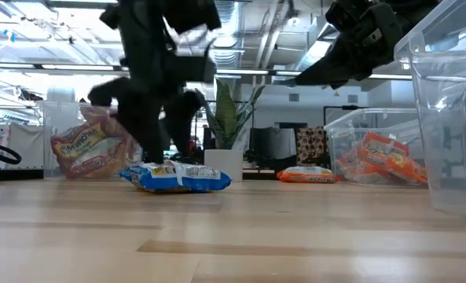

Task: Sort Maruchan noodles
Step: Put the blue noodle pack in the top right transparent bin

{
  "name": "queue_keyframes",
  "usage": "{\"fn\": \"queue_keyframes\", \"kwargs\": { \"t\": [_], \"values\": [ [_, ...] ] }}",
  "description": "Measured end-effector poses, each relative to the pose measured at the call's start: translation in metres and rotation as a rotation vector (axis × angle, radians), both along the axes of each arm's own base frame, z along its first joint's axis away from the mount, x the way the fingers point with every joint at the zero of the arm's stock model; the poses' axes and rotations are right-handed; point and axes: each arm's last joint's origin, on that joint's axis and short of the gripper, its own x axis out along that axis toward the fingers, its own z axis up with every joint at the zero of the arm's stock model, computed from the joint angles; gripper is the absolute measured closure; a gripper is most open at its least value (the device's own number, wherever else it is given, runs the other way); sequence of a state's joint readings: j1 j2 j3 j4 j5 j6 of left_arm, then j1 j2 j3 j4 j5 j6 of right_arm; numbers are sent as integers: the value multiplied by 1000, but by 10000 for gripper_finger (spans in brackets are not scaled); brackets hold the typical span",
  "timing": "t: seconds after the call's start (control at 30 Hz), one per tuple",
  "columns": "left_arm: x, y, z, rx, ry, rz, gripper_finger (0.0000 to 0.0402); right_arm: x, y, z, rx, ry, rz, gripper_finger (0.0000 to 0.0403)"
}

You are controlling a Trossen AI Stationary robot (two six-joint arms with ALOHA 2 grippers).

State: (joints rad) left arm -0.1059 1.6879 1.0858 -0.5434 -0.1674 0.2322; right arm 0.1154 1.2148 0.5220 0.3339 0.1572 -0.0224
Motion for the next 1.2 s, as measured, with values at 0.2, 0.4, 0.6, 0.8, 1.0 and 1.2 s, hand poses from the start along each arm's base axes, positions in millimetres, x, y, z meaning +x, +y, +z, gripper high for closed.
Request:
{"fn": "queue_keyframes", "kwargs": {
  "t": [0.2,0.4,0.6,0.8,1.0,1.2],
  "values": [
    [9,16,-29,34,109,4,96,-1,0,-2,19,16,-8,378],
    [13,26,-41,30,127,65,137,-1,0,-1,20,14,-8,378],
    [15,27,-40,61,92,94,342,0,0,-1,22,11,-9,377],
    [15,27,-33,73,53,125,399,-1,0,-1,22,14,-8,376],
    [9,23,8,70,-119,122,401,0,0,-1,22,11,-8,376],
    [1,22,52,52,-323,125,401,0,0,-1,20,10,-7,376]
  ]
}}
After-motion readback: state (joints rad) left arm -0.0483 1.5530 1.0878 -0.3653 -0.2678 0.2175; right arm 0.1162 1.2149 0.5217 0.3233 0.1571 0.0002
